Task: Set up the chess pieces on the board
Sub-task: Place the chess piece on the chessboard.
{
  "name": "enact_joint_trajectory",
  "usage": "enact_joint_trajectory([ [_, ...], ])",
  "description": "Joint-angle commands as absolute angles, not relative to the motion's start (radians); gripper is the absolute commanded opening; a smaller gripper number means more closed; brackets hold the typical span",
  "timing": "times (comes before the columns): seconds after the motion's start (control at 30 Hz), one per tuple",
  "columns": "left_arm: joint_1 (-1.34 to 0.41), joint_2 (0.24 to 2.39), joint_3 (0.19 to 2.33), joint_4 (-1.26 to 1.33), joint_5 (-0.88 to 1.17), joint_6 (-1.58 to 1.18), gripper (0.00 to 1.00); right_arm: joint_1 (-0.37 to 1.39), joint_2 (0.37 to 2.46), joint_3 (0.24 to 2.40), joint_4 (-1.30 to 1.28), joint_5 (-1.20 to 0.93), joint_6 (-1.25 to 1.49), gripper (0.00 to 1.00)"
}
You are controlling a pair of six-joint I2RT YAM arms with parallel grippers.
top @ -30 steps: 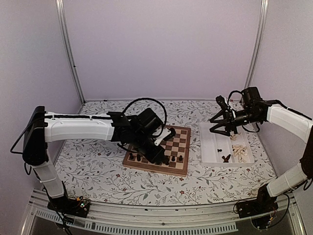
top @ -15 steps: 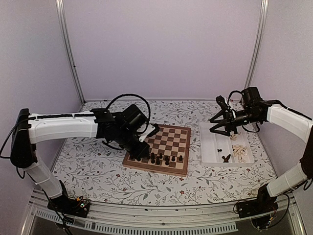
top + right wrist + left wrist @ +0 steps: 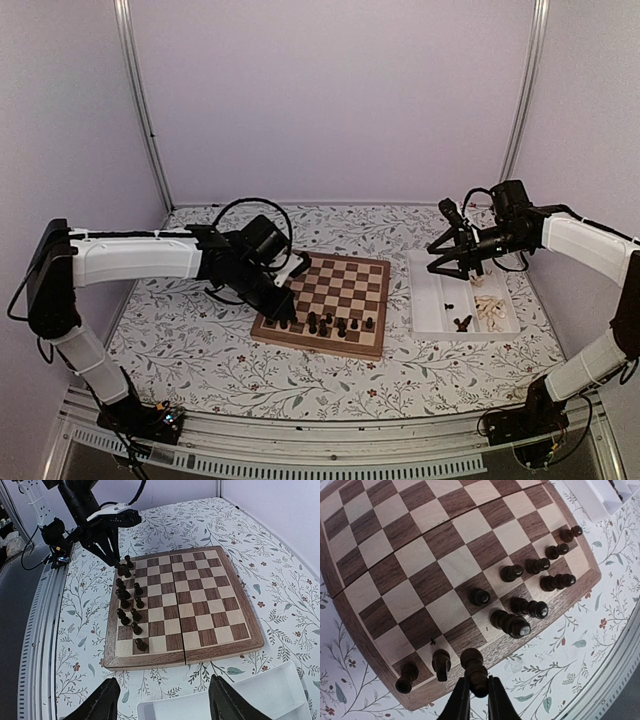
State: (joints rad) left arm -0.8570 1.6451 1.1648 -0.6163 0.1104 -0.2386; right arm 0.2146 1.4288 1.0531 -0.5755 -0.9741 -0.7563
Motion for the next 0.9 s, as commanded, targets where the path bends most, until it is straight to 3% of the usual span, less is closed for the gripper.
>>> enact_joint_trajectory([
  [0.0, -0.837, 1.689, 1.166, -0.571, 0.152, -0.223, 0.13, 0.209, 1.445, 1.051, -0.577, -0.97, -0.767, 0.64],
  [0.67, -0.83, 1.771, 1.196, -0.568, 0.157, -0.207, 0.2, 0.21, 1.471, 1.058, -0.587, -0.968, -0.775, 0.64],
  [0.87, -0.83, 1.768, 1.209, -0.575, 0.165, -0.21, 0.31, 0.21, 1.471, 1.059, -0.593, -0.972, -0.778, 0.64],
])
